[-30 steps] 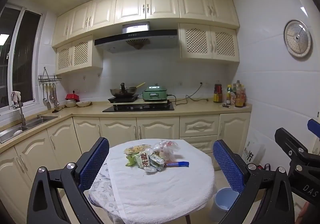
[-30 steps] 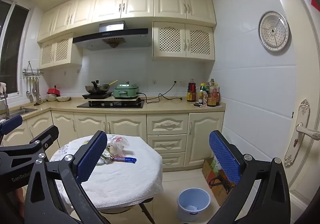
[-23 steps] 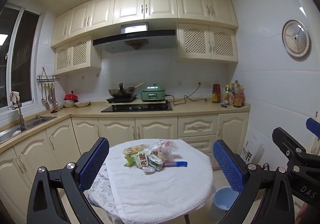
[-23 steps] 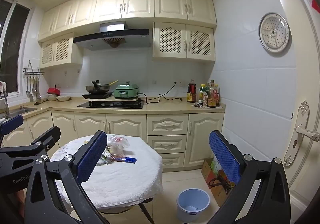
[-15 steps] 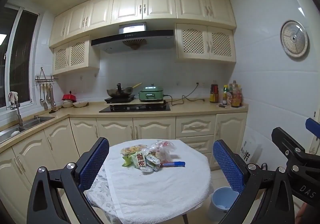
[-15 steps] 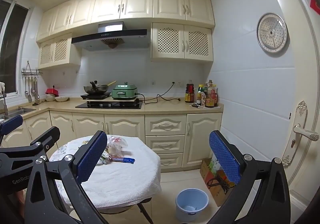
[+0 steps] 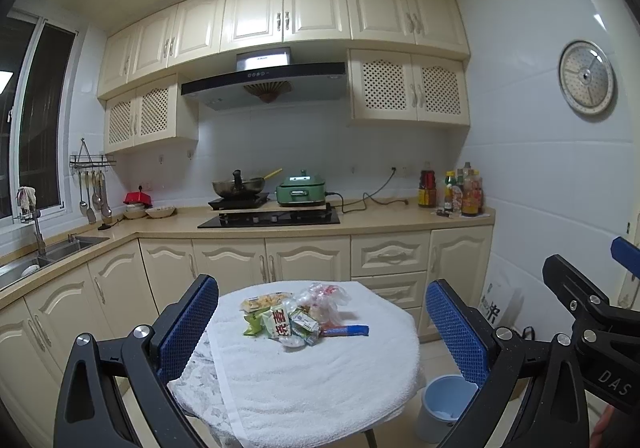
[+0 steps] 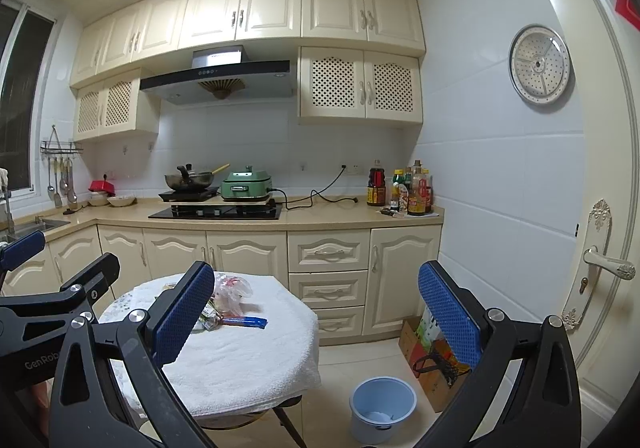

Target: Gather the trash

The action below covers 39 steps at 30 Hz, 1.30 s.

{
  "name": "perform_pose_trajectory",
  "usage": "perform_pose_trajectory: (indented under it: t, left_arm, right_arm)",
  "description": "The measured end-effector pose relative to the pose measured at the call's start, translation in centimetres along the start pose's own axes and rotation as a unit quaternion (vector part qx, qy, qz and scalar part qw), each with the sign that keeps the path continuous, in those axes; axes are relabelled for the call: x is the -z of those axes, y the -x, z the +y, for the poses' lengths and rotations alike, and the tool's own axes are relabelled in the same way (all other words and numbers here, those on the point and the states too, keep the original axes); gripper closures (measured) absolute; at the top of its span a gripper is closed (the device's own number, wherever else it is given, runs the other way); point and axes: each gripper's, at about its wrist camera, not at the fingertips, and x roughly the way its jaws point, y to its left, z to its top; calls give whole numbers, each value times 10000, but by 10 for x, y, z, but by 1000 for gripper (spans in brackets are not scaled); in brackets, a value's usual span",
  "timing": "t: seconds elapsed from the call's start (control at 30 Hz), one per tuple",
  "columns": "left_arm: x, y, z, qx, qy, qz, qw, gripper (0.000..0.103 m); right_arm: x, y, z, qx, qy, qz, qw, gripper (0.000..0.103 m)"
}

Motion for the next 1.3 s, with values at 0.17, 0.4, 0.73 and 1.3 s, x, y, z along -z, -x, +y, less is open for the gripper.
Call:
perform_pose_trajectory:
  t: [0.17,0.4,0.73,1.3]
  left_arm:
    - [0,1,-2,-1,-5,-4,10000,1]
    - [0,1,-3,-2,-4,-8,10000,1]
    - [0,1,-4,-25,8,-19,10000,1]
    - [2,1,-5,-59,12,-46,10000,1]
  right_arm:
    - [-1,0,0,0,-7,5,10000,0]
    - [0,0,0,-5,-11,3,10000,0]
    - [1,0,1,-11,-12,-2,10000,0]
    - [3,0,2,-90,-16,-26,10000,0]
